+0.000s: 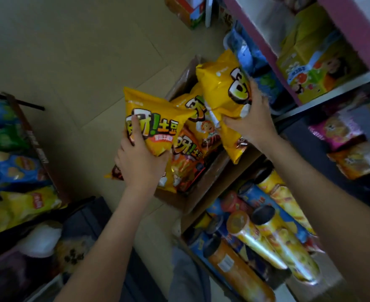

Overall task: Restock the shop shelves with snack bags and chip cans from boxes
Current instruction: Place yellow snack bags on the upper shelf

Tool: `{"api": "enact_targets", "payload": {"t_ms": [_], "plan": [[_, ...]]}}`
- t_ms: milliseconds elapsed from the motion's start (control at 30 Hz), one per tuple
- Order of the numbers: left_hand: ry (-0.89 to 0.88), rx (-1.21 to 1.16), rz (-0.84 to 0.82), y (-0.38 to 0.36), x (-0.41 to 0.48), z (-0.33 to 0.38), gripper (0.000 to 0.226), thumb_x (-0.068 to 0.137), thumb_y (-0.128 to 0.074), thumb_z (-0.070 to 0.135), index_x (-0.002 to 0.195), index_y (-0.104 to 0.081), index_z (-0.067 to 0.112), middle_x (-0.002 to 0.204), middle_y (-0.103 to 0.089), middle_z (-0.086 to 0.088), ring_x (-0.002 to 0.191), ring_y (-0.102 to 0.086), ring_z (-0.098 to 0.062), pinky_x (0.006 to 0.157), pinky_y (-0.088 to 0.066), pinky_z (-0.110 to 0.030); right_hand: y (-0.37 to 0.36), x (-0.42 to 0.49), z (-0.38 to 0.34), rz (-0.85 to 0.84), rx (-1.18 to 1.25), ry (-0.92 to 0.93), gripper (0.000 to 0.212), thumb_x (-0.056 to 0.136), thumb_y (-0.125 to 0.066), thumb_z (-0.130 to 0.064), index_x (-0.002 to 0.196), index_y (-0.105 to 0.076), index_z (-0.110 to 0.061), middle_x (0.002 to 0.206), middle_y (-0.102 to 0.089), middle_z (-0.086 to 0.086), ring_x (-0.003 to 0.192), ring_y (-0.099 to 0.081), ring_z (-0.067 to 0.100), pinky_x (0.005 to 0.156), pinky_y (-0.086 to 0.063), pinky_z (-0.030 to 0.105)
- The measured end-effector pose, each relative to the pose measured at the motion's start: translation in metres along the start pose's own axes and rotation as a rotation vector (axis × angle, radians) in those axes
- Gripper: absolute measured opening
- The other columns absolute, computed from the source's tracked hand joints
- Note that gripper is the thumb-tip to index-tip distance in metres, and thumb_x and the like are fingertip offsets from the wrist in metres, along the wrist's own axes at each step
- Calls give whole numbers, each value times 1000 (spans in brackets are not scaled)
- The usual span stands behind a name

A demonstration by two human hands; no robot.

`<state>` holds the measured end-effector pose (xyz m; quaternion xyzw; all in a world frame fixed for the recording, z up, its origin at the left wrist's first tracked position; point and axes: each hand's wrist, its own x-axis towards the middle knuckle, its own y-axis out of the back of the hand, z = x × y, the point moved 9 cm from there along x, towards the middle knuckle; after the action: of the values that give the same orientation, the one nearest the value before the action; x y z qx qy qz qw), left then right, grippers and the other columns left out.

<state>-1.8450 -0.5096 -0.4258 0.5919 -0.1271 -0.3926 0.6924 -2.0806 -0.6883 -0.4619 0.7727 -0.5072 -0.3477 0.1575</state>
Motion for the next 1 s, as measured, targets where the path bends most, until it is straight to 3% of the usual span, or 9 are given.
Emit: {"api": "enact_targets", "payload": {"t_ms": [67,233,400,533,667,733,767,900,1000], "plan": [[26,-100,18,28,-17,17,110,75,-76,48,156,-5,26,146,-34,-20,127,-40,-41,105,-32,-54,24,-27,-16,-16,10,15,106,77,-79,-30,154,-6,-31,153,-22,11,138,-27,25,101,-29,26],[81,-288,62,92,-78,64,109,75,-76,45,155,-5,26,148,-33,-15,132,-38,-37,109,-31,-56,103,-100,-53,28,66,25,106,76,-80,-28,154,-8,-28,149,-25,13,139,-26,27,109,-33,42],[22,-388,38,144,-157,119,111,76,-77,46,155,-2,28,149,-31,-12,134,-36,-35,109,-32,-56,196,-175,-82,114,158,52,104,75,-81,-30,154,-12,-30,149,-27,11,138,-31,26,108,-34,37],[-23,-493,-18,184,-207,161,112,74,-77,48,154,-1,32,148,-32,-10,133,-38,-35,106,-35,-58,263,-234,-100,175,223,63,100,76,-80,-32,151,-14,-36,147,-29,5,135,-33,21,97,-31,27],[-148,-596,-72,223,-244,200,113,72,-80,45,154,-2,33,148,-32,-7,132,-39,-30,105,-39,-48,309,-289,-105,223,357,30,110,65,-84,-47,150,-14,-42,149,-30,-1,133,-39,21,104,-40,42],[-223,-660,-123,239,-266,221,116,68,-81,47,154,-5,34,146,-35,-5,130,-42,-26,101,-40,-39,323,-318,-109,217,482,14,119,53,-87,-59,145,-13,-50,150,-32,-4,132,-42,22,102,-44,49],[-258,-692,-156,247,-277,232,117,64,-81,51,153,-6,36,144,-37,-4,128,-44,-26,102,-41,-41,330,-333,-111,220,554,8,121,48,-88,-60,142,-13,-54,149,-33,-6,130,-45,22,100,-46,50],[-453,-761,-314,274,-321,274,124,45,-78,66,148,-13,44,142,-41,1,126,-48,-24,99,-47,-52,361,-397,-111,204,826,6,118,60,-89,-34,148,-11,-45,136,-52,-9,116,-59,18,83,-55,37],[-629,-769,-490,286,-359,307,127,43,-84,69,146,-12,50,145,-37,4,129,-44,-21,102,-45,-52,384,-451,-106,125,953,38,121,50,-92,-39,149,-22,-37,134,-59,-2,116,-62,22,80,-58,37]]}}
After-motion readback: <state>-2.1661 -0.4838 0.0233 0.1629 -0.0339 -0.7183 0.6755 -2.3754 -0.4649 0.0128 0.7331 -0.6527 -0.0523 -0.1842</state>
